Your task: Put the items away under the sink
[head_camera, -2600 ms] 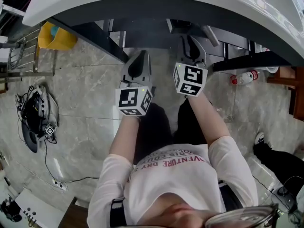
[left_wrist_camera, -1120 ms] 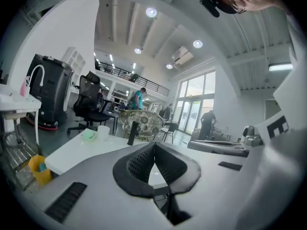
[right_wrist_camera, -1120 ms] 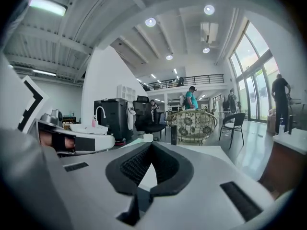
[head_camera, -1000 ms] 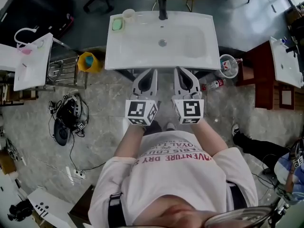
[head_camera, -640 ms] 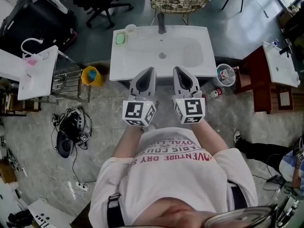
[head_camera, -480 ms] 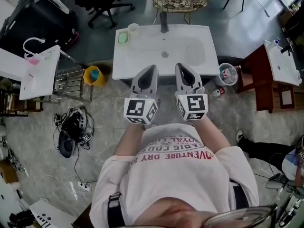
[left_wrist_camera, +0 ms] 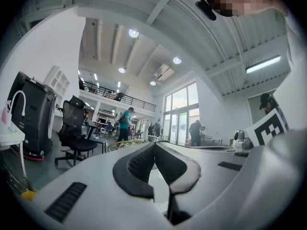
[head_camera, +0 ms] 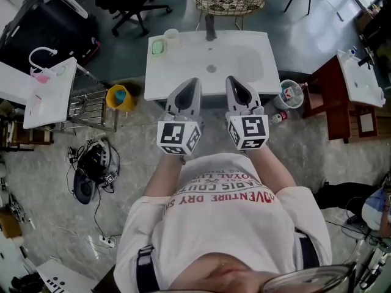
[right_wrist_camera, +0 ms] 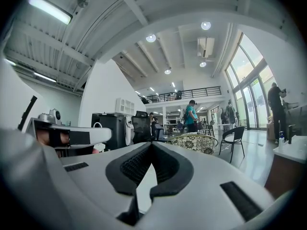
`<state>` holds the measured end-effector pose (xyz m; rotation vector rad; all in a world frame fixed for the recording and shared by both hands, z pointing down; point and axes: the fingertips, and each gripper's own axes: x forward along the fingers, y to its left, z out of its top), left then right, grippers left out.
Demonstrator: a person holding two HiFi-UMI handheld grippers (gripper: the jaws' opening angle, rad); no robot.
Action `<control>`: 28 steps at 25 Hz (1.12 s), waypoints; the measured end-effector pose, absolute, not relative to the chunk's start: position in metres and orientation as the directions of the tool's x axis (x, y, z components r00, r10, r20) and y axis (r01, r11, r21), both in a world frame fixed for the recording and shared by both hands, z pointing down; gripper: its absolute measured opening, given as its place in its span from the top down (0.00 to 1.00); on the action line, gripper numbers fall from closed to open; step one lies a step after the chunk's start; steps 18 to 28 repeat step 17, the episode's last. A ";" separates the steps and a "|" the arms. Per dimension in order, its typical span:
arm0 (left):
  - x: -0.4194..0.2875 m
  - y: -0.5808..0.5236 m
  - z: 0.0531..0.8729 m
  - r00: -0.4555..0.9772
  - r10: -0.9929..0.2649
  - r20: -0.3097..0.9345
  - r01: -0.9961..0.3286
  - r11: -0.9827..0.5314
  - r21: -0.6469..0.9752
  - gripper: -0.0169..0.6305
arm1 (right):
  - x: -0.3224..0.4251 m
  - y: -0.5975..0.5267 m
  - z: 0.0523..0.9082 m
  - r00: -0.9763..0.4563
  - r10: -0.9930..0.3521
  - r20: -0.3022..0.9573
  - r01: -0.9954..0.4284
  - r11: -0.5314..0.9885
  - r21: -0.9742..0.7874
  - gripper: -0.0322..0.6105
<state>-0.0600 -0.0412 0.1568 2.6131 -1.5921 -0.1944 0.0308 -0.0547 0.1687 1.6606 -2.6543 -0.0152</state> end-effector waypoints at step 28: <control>-0.062 -0.028 0.162 0.454 -0.890 -0.050 -0.877 -0.456 0.152 0.94 | 0.036 -0.040 0.172 -0.431 -0.902 0.029 -0.902 0.432 0.017 0.91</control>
